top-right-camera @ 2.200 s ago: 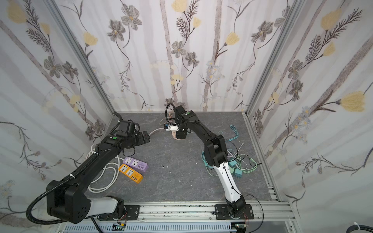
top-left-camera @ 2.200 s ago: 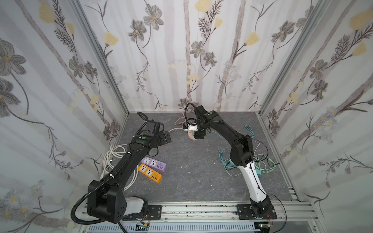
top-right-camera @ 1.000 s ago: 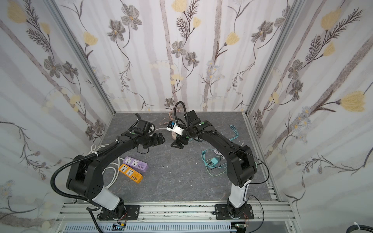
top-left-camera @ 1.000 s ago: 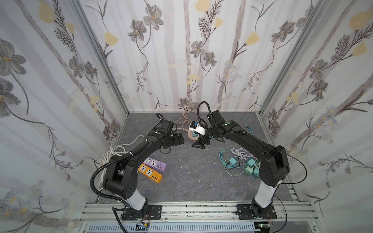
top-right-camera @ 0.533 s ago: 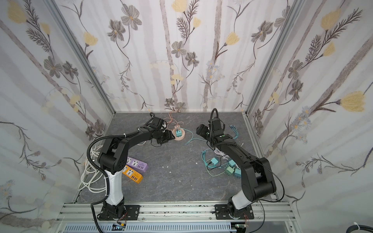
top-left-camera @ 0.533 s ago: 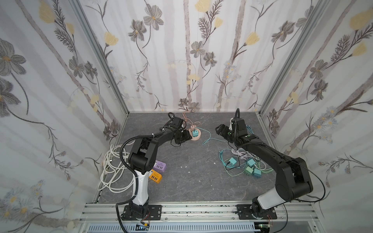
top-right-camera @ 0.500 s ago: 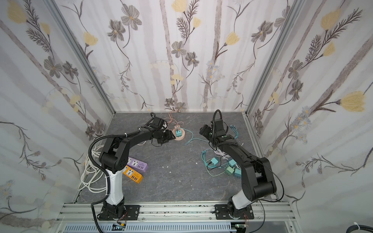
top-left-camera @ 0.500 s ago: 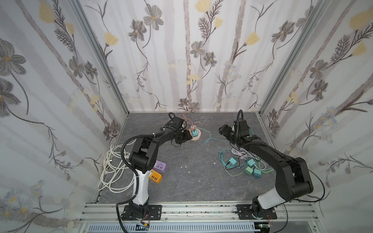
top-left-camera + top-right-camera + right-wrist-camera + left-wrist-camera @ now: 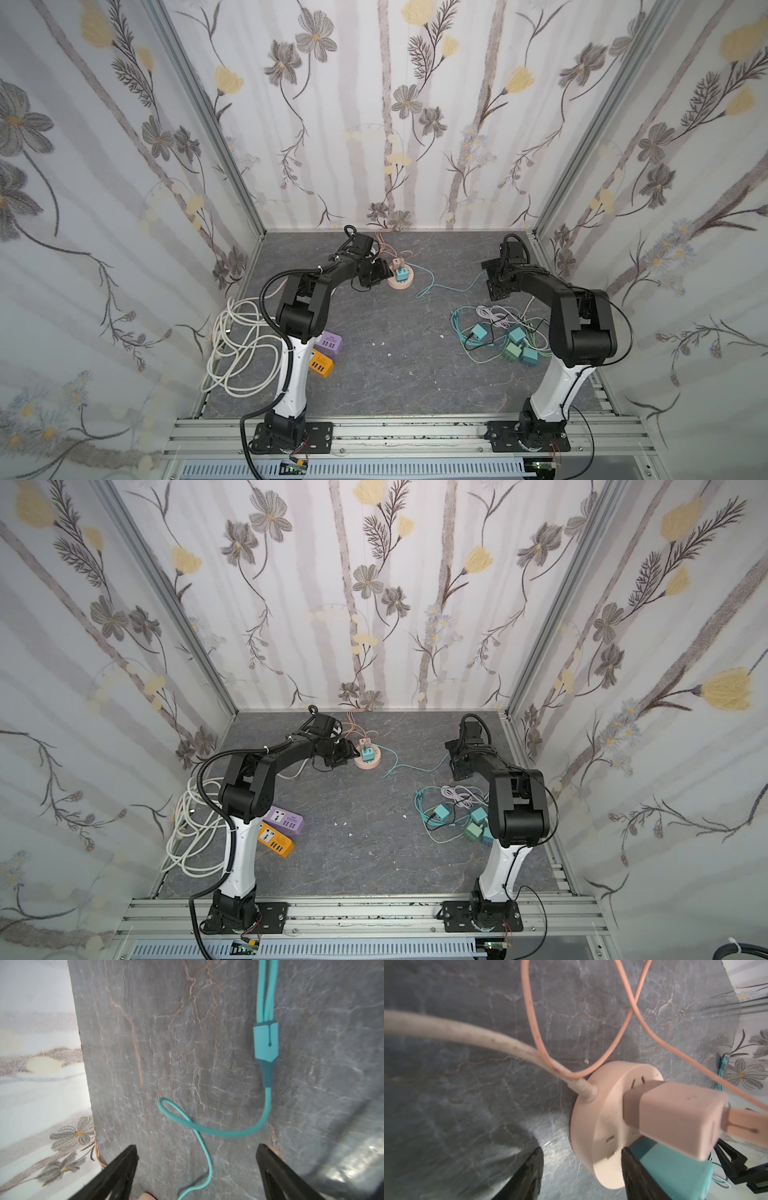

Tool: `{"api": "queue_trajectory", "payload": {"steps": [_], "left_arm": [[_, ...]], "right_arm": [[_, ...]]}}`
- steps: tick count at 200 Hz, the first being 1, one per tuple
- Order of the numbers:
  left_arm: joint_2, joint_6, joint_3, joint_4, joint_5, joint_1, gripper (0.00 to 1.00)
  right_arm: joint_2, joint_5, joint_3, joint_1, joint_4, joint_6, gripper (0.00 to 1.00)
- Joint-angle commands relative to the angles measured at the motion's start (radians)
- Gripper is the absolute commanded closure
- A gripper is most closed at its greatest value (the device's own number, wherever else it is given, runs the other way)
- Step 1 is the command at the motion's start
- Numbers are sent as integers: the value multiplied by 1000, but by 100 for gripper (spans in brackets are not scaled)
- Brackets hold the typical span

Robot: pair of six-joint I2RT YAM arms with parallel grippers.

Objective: Insert the plug

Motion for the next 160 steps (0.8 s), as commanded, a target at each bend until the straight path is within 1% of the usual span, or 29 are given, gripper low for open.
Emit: {"api": "queue_trajectory", "payload": {"steps": [1, 19, 49, 67, 80, 103, 121, 143, 151, 160], "left_arm": [[42, 52, 48, -87, -46, 14, 38], [82, 60, 112, -119, -40, 33, 38], [158, 100, 246, -184, -53, 48, 37], [214, 130, 346, -233, -62, 51, 37], [254, 148, 424, -268, -70, 54, 37], [326, 173, 558, -309, -84, 53, 36], [377, 189, 646, -327, -93, 55, 36], [430, 196, 754, -381, -81, 54, 36], [427, 200, 765, -397, -75, 53, 35], [406, 201, 744, -405, -79, 52, 34]], "right_arm": [[62, 24, 94, -3, -10, 88, 9], [121, 93, 153, -6, -24, 142, 11], [231, 214, 311, -6, -127, 202, 21], [295, 247, 412, -6, -125, 187, 27], [340, 269, 494, -6, -98, 123, 30], [425, 287, 669, -3, -61, -34, 32], [481, 291, 789, 0, -57, -122, 32], [487, 243, 818, 1, 33, -205, 32], [474, 241, 818, 2, 27, -211, 31], [455, 238, 814, 2, 13, -235, 28]]}}
